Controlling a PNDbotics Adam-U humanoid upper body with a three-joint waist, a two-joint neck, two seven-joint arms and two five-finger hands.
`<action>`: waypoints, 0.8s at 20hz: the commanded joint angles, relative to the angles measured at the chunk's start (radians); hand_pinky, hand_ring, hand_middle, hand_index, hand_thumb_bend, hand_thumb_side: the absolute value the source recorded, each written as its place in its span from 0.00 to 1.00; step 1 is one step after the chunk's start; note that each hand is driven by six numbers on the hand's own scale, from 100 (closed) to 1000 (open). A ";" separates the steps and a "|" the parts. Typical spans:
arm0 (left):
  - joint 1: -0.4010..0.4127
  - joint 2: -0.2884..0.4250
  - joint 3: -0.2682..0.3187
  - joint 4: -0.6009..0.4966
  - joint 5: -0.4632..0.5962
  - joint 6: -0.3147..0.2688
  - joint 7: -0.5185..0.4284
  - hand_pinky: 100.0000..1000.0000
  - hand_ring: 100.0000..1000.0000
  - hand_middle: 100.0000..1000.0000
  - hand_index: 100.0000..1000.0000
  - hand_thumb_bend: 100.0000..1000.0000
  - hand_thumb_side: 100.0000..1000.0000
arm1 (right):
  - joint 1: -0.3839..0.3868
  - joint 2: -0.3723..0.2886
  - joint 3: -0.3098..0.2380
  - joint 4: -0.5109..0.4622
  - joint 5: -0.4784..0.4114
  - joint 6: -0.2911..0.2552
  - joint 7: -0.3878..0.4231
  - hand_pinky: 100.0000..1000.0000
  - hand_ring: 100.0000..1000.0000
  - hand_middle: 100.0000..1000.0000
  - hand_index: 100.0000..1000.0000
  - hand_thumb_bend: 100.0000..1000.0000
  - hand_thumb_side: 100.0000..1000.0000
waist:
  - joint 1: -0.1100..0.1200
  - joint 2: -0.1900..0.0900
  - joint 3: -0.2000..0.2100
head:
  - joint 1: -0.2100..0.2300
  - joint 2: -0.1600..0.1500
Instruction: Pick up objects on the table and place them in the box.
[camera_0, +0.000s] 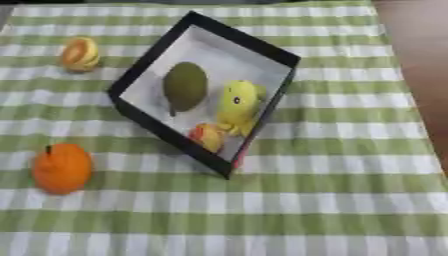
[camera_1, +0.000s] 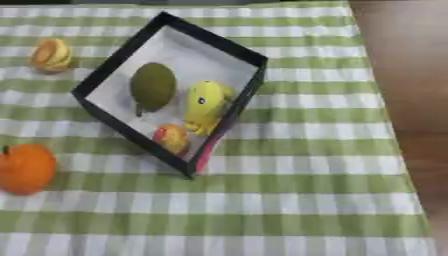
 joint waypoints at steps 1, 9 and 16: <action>-0.022 0.072 -0.038 -0.014 -0.031 0.017 -0.099 0.91 0.90 0.83 0.85 0.41 0.33 | -0.006 -0.020 -0.012 -0.017 0.006 0.009 -0.003 1.00 0.77 0.64 0.82 0.00 0.22 | 0.014 -0.037 -0.002 | 0.010 0.003; -0.069 0.080 -0.143 -0.014 -0.090 0.057 -0.242 0.89 0.86 0.80 0.84 0.46 0.37 | -0.012 -0.014 -0.004 -0.010 0.009 0.026 0.010 1.00 0.76 0.62 0.81 0.00 0.25 | 0.014 -0.039 -0.010 | 0.036 0.003; -0.103 0.044 -0.211 -0.014 -0.187 0.117 -0.289 0.85 0.83 0.76 0.83 0.53 0.28 | -0.011 -0.005 0.000 -0.004 0.009 0.034 0.021 1.00 0.76 0.62 0.81 0.00 0.27 | 0.015 -0.040 -0.015 | 0.064 0.006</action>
